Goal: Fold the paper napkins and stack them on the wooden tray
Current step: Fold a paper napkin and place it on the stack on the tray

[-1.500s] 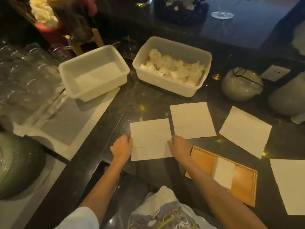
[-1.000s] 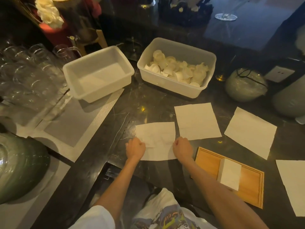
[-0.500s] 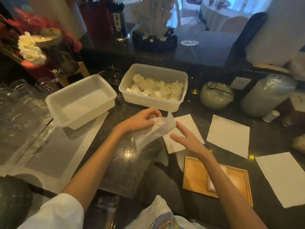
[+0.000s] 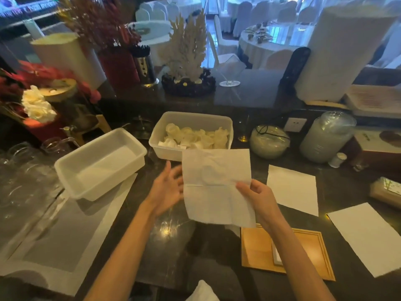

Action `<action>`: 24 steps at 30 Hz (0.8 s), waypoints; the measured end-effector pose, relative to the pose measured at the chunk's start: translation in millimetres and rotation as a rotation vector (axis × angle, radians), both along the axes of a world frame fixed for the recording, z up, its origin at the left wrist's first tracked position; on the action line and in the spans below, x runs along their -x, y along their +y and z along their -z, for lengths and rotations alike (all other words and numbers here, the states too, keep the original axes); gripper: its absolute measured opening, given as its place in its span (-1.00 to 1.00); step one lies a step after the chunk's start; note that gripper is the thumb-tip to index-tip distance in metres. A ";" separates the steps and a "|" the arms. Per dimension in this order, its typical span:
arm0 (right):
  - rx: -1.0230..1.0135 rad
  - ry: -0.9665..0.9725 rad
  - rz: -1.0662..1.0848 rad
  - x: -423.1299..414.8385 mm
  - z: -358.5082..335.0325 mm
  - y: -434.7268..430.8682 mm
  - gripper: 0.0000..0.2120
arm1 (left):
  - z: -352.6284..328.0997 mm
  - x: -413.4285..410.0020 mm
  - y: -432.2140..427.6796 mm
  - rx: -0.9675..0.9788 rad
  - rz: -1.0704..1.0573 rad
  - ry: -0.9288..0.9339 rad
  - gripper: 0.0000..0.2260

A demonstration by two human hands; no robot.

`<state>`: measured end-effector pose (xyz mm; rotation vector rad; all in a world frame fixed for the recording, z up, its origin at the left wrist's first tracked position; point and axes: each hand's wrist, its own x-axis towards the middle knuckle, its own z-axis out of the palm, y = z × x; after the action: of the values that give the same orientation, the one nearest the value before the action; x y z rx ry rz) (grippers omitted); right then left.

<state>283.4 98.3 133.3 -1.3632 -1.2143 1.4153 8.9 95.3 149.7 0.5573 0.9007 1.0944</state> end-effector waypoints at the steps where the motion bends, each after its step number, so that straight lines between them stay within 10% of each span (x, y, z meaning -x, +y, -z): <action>1: 0.013 -0.014 0.010 -3.4 -1.4 -2.1 -0.81 | 11.1 -7.0 -7.4 0.053 0.045 0.029 -0.37; 7: 0.037 -0.115 0.108 -24.0 0.8 -9.9 -0.82 | 21.9 -37.7 -19.2 0.072 0.082 0.380 -0.54; 16: 0.067 -0.024 0.142 -35.1 -11.6 -5.8 -0.84 | 15.2 -46.8 -11.9 -0.003 -0.015 0.211 -0.64; 24: 0.075 0.008 0.138 -65.1 -18.5 -15.5 -0.87 | 8.9 -71.5 1.4 -0.065 0.159 0.514 -0.78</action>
<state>348.5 82.9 151.8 -1.4623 -1.0506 1.3788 80.5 96.7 140.8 0.9743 1.2419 0.8489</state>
